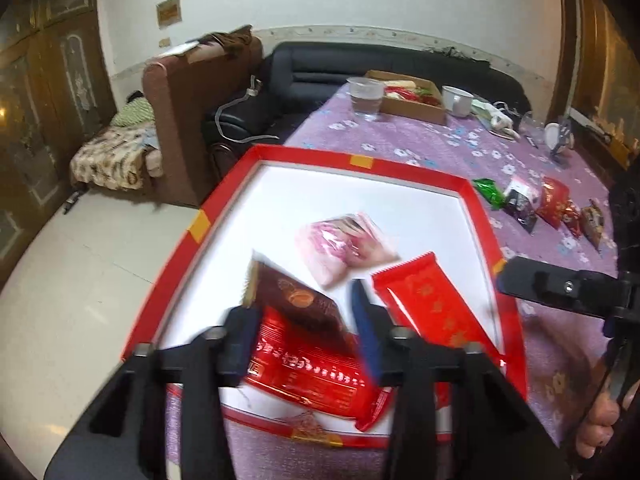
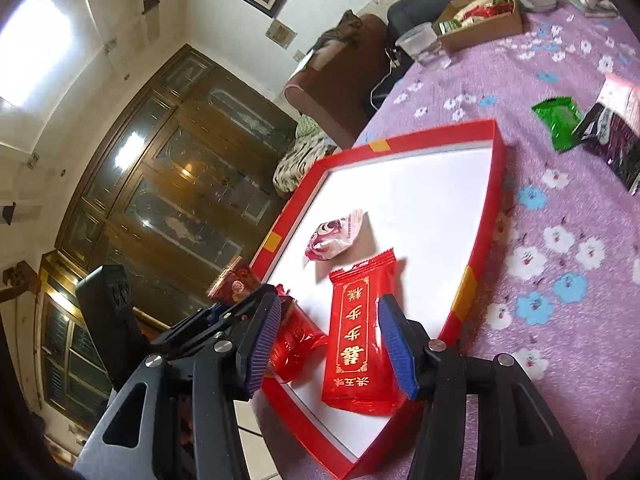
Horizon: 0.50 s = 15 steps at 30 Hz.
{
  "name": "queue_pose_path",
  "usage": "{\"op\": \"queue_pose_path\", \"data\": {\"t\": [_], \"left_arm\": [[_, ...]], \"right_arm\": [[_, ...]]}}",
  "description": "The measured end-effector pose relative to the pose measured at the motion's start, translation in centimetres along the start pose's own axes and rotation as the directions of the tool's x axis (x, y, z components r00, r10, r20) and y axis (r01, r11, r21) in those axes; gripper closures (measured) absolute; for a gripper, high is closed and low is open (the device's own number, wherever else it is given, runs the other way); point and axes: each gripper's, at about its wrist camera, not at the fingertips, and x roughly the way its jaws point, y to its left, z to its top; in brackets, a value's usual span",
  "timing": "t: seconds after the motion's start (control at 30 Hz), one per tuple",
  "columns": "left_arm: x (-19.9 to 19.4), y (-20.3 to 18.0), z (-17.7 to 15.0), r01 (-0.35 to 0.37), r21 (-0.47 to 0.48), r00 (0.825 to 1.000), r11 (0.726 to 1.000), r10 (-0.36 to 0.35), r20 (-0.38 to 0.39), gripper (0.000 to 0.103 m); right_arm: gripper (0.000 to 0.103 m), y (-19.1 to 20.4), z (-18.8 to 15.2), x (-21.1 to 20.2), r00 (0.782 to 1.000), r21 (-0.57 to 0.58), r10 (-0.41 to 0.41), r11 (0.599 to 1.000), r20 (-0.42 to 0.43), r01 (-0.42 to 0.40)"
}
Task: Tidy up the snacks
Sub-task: 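Carry both packs over the white tray and open both tools to drop them, then grasp the gold-brown snack pack with the right tool while the left tool grasps a small red pack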
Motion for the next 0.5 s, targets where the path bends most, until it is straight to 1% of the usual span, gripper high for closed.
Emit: {"op": "queue_pose_path", "data": {"t": [0.03, 0.1, 0.13, 0.23, 0.37, 0.5], "left_arm": [[-0.2, 0.0, 0.0, -0.024, -0.001, 1.000, 1.000, 0.024, 0.011, 0.035], [-0.8, 0.1, 0.1, -0.083, 0.001, 0.995, 0.997, 0.083, 0.047, 0.026], [-0.9, 0.1, 0.2, -0.096, 0.002, 0.994, 0.995, 0.096, 0.059, 0.024], [-1.0, 0.1, 0.2, -0.112, -0.001, 0.991, 0.994, 0.112, 0.071, 0.021], [-1.0, -0.8, -0.1, -0.085, -0.005, 0.993, 0.996, 0.085, 0.080, 0.021], [-1.3, -2.9, -0.2, -0.065, 0.055, 0.994, 0.996, 0.060, 0.089, 0.021]], "right_arm": [[0.050, -0.2, -0.1, -0.2, 1.000, -0.002, -0.005, 1.000, 0.000, 0.005], [0.050, -0.5, -0.1, -0.7, 1.000, 0.010, -0.012, 1.000, 0.005, 0.012], [0.050, -0.9, -0.2, -1.1, 1.000, 0.022, -0.015, 1.000, 0.009, 0.015], [0.050, -1.6, 0.0, -1.5, 1.000, 0.039, -0.025, 0.999, 0.019, 0.024], [0.049, -2.4, -0.1, -2.4, 0.999, 0.053, -0.043, 0.998, 0.033, 0.041], [0.049, -3.5, 0.2, -3.3, 0.997, 0.085, -0.054, 0.995, 0.049, 0.050]]}}
